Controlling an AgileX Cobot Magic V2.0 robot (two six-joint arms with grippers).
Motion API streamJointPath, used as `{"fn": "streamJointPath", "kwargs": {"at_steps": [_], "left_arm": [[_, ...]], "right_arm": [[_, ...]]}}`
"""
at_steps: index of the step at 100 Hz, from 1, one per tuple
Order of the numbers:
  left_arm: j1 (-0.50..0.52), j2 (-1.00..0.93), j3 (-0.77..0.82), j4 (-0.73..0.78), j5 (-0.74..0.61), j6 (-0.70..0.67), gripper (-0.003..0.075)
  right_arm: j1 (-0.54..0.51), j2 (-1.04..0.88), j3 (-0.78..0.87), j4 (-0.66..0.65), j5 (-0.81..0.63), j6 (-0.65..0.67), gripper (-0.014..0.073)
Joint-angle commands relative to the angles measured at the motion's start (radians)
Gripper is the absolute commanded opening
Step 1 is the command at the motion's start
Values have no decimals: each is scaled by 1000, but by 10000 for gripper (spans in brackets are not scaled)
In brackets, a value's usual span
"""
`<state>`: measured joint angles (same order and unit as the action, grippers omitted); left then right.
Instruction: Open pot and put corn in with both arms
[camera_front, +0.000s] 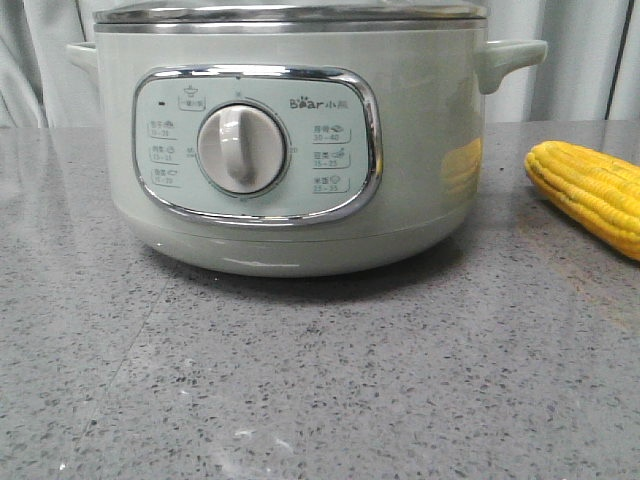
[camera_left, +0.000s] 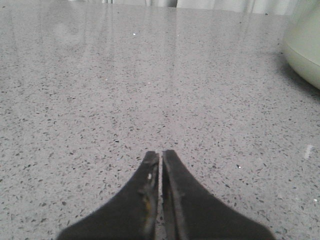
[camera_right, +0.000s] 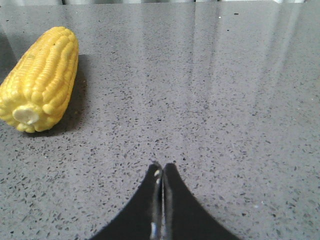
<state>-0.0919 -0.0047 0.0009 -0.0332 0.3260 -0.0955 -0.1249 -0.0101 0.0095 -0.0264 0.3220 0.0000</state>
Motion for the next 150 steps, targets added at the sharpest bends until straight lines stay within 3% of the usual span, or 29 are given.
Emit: {"fn": "streamJointPath", "kwargs": {"at_steps": [1,53,78,94,124,150], "left_arm": [[-9,-30,23,-10,-43,0,-20],[-9,-30,23,-8,-43,0,-20],[-9,-30,23,-8,-154,0,-20],[-9,-30,23,-11,-203,0,-20],[-8,-30,23,-11,-414,0,-20],[-8,-30,23,-6,-424,0,-20]], "right_arm": [[-7,-22,19,-6,-19,-10,-64],[-7,-22,19,-6,-19,-10,-64],[-7,-22,19,-4,-37,-10,-64],[-7,-22,19,8,-134,-10,-64],[-7,-22,19,26,-258,-10,-64],[-7,-22,19,26,-400,-10,-64]]}}
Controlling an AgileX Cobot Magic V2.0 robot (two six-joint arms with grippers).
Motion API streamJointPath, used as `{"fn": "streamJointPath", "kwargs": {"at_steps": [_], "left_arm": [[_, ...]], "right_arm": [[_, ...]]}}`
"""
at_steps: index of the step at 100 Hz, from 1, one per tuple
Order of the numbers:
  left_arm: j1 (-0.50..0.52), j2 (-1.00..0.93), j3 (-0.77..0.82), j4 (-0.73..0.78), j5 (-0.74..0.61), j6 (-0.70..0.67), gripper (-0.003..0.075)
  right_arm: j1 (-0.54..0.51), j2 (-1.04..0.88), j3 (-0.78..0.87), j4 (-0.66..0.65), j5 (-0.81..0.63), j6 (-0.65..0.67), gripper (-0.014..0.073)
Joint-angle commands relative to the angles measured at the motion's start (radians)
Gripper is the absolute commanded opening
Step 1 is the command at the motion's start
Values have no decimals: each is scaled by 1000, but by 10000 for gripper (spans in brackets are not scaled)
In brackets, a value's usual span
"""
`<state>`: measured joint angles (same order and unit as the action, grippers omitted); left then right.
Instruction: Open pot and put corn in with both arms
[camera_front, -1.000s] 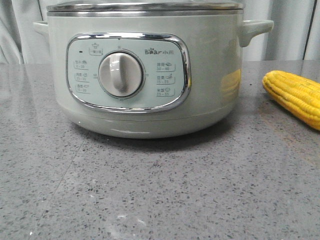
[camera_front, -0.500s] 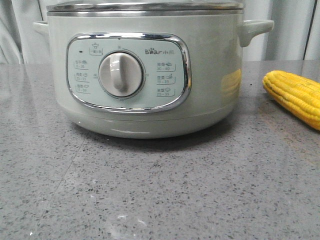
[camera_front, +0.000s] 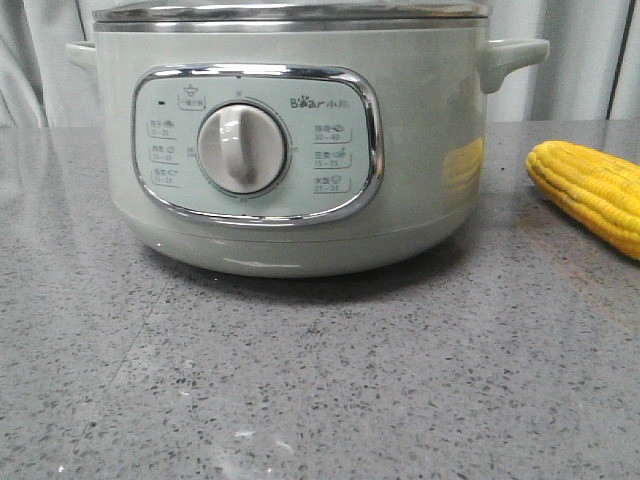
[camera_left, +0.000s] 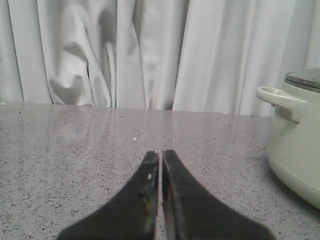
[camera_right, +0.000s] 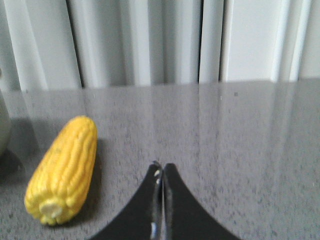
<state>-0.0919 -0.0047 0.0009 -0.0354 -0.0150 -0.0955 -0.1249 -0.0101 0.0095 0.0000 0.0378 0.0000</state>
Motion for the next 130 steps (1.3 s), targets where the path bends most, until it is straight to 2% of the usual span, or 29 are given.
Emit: {"fn": "streamJointPath", "kwargs": {"at_steps": [1,25,39,50,62,80,104,109,116,128,130], "left_arm": [[-8,-30,23,-3,-83,0,-20],[-8,-30,16,-3,-124,0,-21],[-8,-25,-32,-3,-106,0,-21],[-8,20,-110,1,-33,0,-21],[-8,129,-199,26,-21,0,-21],[-8,333,-341,25,-23,0,-20],[-8,484,-419,25,-143,0,-15],[-8,505,-419,25,-178,0,18],[-8,535,-419,26,-229,0,114],[-8,593,-419,45,-311,0,382],[-8,601,-419,47,-320,0,409]], "right_arm": [[-7,-22,19,0,-116,-10,-64],[-7,-22,-33,17,-82,-8,-64],[-5,-10,-138,17,97,-8,-64],[-5,39,-233,17,211,-8,-64],[-5,131,-333,17,301,-8,-64],[-5,308,-501,44,522,-8,-64],[-5,401,-544,105,434,-8,-64],[-5,403,-542,105,437,-8,-64],[-5,403,-542,105,439,-8,-64],[-5,403,-541,105,437,-8,-64],[-5,403,-541,105,437,-8,-64]]}}
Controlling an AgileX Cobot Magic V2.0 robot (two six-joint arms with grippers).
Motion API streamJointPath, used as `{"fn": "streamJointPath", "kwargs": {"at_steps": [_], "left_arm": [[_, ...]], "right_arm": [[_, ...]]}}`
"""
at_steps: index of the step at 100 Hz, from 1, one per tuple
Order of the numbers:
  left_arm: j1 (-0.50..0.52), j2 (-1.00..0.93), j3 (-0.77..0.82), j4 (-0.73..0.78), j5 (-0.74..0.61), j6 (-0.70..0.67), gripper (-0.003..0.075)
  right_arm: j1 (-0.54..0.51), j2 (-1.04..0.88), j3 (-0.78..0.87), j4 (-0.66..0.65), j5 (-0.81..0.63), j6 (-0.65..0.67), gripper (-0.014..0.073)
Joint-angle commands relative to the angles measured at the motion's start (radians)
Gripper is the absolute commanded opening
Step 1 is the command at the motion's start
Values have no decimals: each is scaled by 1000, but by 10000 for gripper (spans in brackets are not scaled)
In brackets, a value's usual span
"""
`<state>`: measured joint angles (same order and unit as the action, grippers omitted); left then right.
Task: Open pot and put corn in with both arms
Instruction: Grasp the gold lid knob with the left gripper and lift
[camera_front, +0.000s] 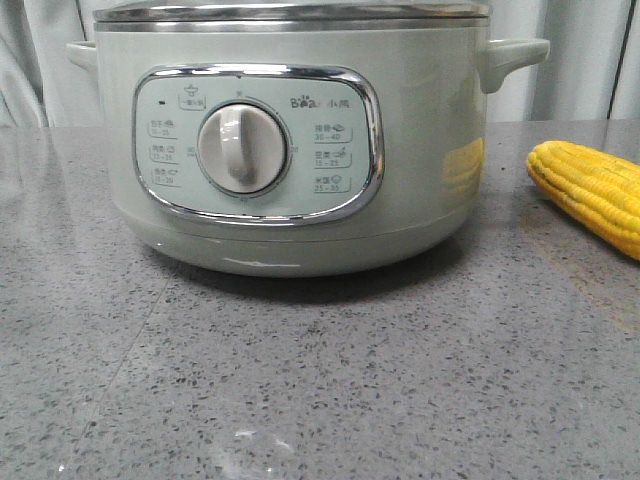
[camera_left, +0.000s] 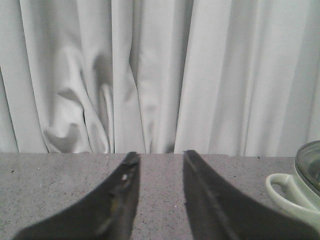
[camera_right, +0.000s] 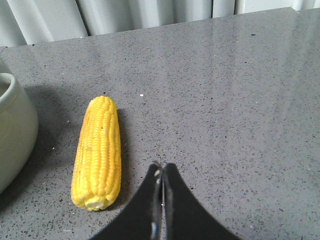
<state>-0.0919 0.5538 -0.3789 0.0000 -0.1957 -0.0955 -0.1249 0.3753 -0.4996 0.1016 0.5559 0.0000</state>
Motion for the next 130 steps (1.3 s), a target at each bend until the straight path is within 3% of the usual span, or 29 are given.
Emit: {"fn": "streamJointPath", "kwargs": {"at_steps": [1,10,24,55,76,97,130], "left_arm": [[-8,49,-39,11,-149,0,434],[-8,97,-41,9,-219,-48,526],[-59,176,-100,53,-225,-71,526],[-393,420,-310,96,-225,-71,525],[-543,594,-413,96,-259,-71,525],[-602,727,-506,96,-251,-71,525],[-607,844,-625,96,-170,-71,525]], "right_arm": [[-5,18,-32,4,-81,-8,-64],[-5,18,-32,4,-78,-8,-64],[-5,18,-32,4,-66,-8,-64],[-5,18,-32,4,-66,-8,-64],[-5,18,-32,4,-68,-8,-64],[-5,18,-32,4,-68,-8,-64],[-5,18,-32,4,-68,-8,-64]]}}
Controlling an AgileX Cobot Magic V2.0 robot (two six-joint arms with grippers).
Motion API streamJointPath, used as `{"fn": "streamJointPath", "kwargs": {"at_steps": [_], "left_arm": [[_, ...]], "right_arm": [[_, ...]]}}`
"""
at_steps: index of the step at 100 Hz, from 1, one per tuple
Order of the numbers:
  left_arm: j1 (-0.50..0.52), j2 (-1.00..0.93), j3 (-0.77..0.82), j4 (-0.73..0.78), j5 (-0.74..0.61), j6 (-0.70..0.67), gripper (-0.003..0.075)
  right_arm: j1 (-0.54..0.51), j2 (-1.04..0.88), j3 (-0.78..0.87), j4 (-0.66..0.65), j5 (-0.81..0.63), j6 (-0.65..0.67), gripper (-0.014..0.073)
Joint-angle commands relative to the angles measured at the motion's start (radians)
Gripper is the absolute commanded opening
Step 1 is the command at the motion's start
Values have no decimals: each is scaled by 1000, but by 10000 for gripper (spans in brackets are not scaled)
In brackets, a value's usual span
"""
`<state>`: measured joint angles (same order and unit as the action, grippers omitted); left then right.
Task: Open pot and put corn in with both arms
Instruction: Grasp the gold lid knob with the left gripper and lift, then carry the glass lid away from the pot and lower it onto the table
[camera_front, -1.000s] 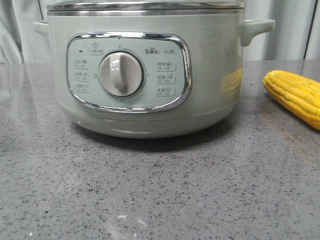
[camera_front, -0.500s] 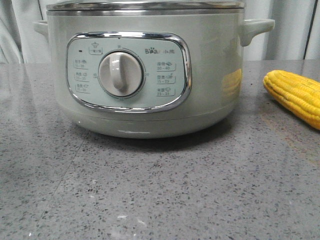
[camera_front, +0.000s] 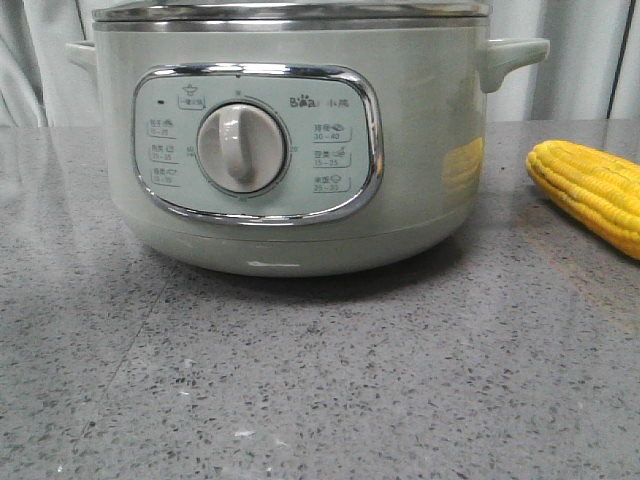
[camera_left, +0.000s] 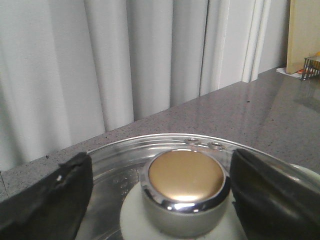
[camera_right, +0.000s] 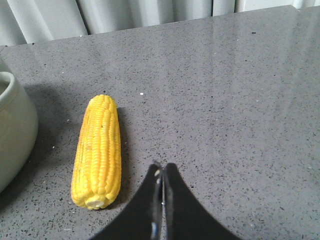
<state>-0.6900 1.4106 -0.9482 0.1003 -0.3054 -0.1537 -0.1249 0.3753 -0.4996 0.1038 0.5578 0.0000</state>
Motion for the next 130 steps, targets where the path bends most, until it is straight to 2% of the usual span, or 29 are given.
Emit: {"fn": "streamJointPath", "kwargs": {"at_steps": [1,31,45,59,83,102,130], "left_arm": [[-9,-13,-59,-4,-60,-12,525],[-9,27,-77,-4,-55,-12,520],[-9,27,-77,-4,-26,-12,453],[-9,27,-77,-4,-14,-12,317],[-9,27,-77,-4,-14,-12,-19],[-9,23,-108,-4,-47,-12,-20],[0,-29,-248,-4,39,-8,-20]], "right_arm": [[-5,18,-32,2,-70,-8,-64],[-5,18,-32,2,-70,-8,-64],[-5,18,-32,2,-72,-8,-64],[-5,18,-32,2,-72,-8,-64],[-5,18,-32,2,-76,-8,-64],[-5,18,-32,2,-78,-8,-64],[-5,18,-32,2,-82,-8,-64]]}}
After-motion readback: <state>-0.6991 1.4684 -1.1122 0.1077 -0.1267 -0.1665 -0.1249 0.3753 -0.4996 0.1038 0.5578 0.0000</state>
